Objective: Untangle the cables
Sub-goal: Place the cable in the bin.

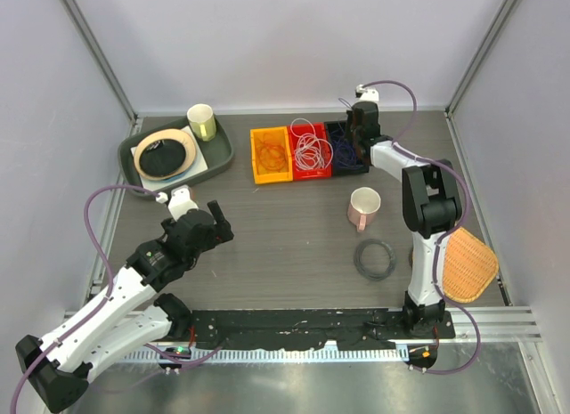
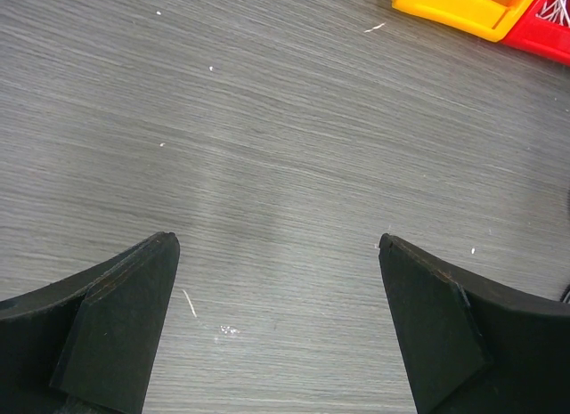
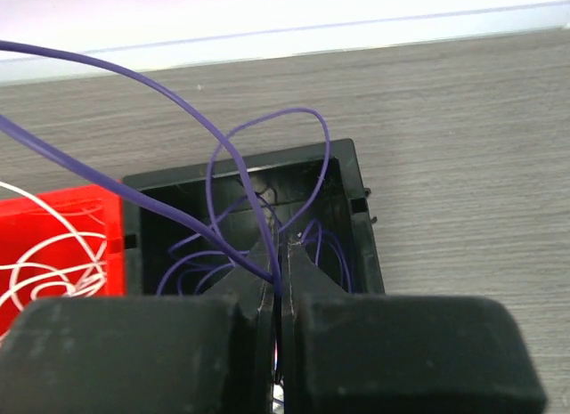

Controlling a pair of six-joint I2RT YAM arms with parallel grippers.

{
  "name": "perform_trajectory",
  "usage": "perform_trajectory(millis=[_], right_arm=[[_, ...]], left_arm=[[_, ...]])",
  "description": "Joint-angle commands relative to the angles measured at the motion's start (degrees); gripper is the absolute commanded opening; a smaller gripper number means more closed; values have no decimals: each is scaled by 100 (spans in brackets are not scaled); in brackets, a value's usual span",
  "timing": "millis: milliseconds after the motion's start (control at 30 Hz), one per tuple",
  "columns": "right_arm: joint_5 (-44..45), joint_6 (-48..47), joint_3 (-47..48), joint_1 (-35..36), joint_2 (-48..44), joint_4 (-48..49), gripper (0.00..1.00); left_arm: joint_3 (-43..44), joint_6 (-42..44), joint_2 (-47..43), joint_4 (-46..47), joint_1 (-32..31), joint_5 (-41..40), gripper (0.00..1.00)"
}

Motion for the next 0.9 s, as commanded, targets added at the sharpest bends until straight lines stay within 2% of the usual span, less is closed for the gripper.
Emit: perform_trajectory(millis=[0, 167, 200, 433, 567, 733, 867], right_arm=[[-93, -11, 370, -44, 143, -393, 1], [-128, 32, 519, -35, 345, -771, 2], [-110, 33, 510, -35, 372, -789, 6], [-5, -90, 695, -35, 364, -815, 15], [136, -187, 888, -26, -13, -868, 27], [83, -205, 950, -18, -515, -956, 33], [-49, -73, 994, -9, -797, -1202, 47]], left_arm=[[11, -100, -74, -9, 4, -198, 100], [20, -100, -47, -9, 4, -215, 100], [20, -100, -47, -18, 4, -224, 100], [28, -118, -56, -27, 4, -207, 100], [46, -127, -56, -36, 4, -189, 100], [55, -127, -117, -53, 4, -128, 100], [37, -153, -196, -53, 4, -118, 100]])
